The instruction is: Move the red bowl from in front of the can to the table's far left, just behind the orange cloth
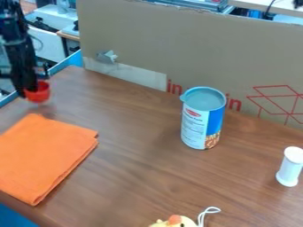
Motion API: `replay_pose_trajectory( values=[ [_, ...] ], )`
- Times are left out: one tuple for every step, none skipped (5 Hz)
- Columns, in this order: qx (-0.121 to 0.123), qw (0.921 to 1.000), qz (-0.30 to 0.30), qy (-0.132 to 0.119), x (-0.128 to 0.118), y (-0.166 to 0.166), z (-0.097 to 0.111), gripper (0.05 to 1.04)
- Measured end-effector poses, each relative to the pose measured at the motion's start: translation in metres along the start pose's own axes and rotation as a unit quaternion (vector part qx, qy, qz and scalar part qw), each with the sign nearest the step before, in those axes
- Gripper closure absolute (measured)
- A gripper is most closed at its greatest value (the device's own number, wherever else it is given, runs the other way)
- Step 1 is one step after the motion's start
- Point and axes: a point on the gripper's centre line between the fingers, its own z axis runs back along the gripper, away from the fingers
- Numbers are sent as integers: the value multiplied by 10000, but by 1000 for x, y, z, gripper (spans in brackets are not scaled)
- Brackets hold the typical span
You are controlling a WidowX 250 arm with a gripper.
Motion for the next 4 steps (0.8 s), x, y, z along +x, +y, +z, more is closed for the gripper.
replay_pose_trajectory(
  values=[
    [-13, 10000, 22, 52, 3, 1, -10, 967],
    [27, 10000, -6, 77, 6, 1, -12, 930],
    [2, 9999, -9, 119, 4, 1, -13, 704],
    [-219, 9997, 96, -69, -1, -6, 7, 404]
  ],
)
